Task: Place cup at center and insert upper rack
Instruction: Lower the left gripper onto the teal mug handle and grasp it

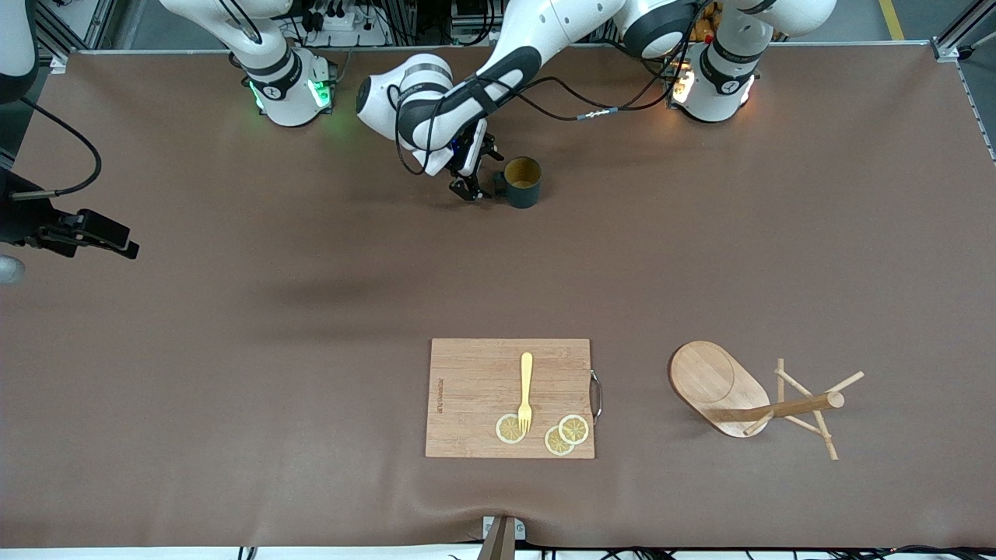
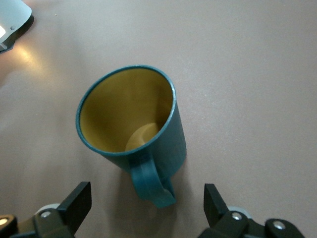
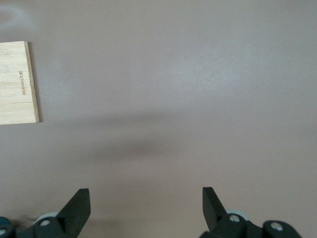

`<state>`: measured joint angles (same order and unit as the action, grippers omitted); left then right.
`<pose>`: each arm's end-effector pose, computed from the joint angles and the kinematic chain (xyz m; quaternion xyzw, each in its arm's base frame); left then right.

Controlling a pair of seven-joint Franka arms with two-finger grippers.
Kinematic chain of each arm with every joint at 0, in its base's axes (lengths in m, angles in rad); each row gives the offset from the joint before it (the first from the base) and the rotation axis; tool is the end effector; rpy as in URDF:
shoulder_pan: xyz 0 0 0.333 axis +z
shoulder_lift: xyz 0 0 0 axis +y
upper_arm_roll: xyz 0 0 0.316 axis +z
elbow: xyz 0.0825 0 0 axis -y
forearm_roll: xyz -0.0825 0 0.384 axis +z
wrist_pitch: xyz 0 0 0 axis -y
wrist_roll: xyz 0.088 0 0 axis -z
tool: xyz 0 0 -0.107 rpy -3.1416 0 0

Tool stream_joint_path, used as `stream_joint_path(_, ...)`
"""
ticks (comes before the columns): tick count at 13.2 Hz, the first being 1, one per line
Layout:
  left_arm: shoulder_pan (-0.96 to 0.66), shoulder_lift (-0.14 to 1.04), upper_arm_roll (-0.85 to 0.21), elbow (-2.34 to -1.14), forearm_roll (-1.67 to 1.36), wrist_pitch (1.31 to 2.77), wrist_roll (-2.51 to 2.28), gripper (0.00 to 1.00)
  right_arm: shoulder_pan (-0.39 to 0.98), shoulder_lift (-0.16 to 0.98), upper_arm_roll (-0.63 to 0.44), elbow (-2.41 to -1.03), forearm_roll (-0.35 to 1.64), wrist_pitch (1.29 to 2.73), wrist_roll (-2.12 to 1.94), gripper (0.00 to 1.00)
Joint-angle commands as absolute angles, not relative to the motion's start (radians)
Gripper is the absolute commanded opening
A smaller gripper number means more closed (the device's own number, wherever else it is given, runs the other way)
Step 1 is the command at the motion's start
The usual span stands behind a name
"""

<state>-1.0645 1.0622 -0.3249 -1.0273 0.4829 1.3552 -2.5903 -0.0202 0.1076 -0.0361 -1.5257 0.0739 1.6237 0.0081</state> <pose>0.2473 -0.6494 0.1759 -0.7765 -0.5262 -0.2096 0.2761 0.5909 -0.0246 0.5891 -0.9988 0.0342 0.0039 0.0350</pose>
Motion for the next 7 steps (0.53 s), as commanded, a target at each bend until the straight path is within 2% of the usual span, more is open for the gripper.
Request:
stream_joint_path(1,-1.065,1.086,-0.331,-1.008,0.509,1.336,-2.605,0.88,-0.025,0.106,-0.034,-1.520,0.064,1.618,0.008,1.00)
stream_joint_path(3,-1.065,1.086,-0.330,-1.008,0.509,1.335,-2.605,0.67,-0.023,0.106,-0.034,-1.520,0.067,1.618,0.009,1.00)
stream_joint_path(7,-1.062,1.086,-0.327,-1.008,0.509,1.319,-2.603,0.35,-0.021,0.106,-0.034,-1.520,0.068,1.617,0.009,1.00)
